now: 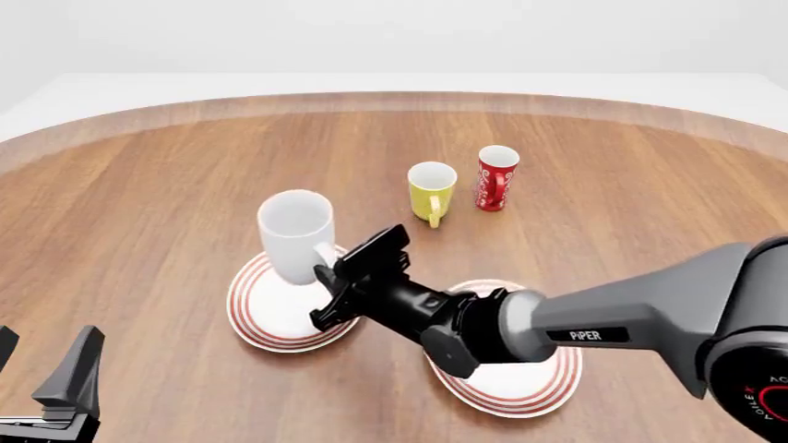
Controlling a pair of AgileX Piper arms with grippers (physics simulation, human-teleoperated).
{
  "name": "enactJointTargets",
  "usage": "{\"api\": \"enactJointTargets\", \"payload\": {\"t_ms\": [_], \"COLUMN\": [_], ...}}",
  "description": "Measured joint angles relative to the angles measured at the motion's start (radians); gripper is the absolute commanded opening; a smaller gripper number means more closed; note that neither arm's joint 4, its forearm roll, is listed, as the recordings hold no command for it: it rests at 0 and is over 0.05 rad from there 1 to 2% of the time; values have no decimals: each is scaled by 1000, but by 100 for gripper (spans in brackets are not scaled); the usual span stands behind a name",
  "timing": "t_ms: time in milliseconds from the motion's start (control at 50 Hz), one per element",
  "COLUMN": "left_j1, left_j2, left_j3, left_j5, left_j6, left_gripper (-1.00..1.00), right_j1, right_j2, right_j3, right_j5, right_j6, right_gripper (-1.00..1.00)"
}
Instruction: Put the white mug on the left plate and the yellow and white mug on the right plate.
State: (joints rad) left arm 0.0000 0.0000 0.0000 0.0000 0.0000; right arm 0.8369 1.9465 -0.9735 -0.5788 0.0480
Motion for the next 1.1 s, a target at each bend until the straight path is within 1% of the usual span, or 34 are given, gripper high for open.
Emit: {"api": "enactJointTargets", "payload": {"t_ms": [1100], "left_j1": [0], "left_j2": [0], "left_j3": [0], "left_j5": [0], "left_j6": [0], "left_gripper": [100], "right_j1": [14], "right_j2": [124], "right_j3": [-90], "right_j5": [20], "right_j6": [36], "right_gripper": [-100]}}
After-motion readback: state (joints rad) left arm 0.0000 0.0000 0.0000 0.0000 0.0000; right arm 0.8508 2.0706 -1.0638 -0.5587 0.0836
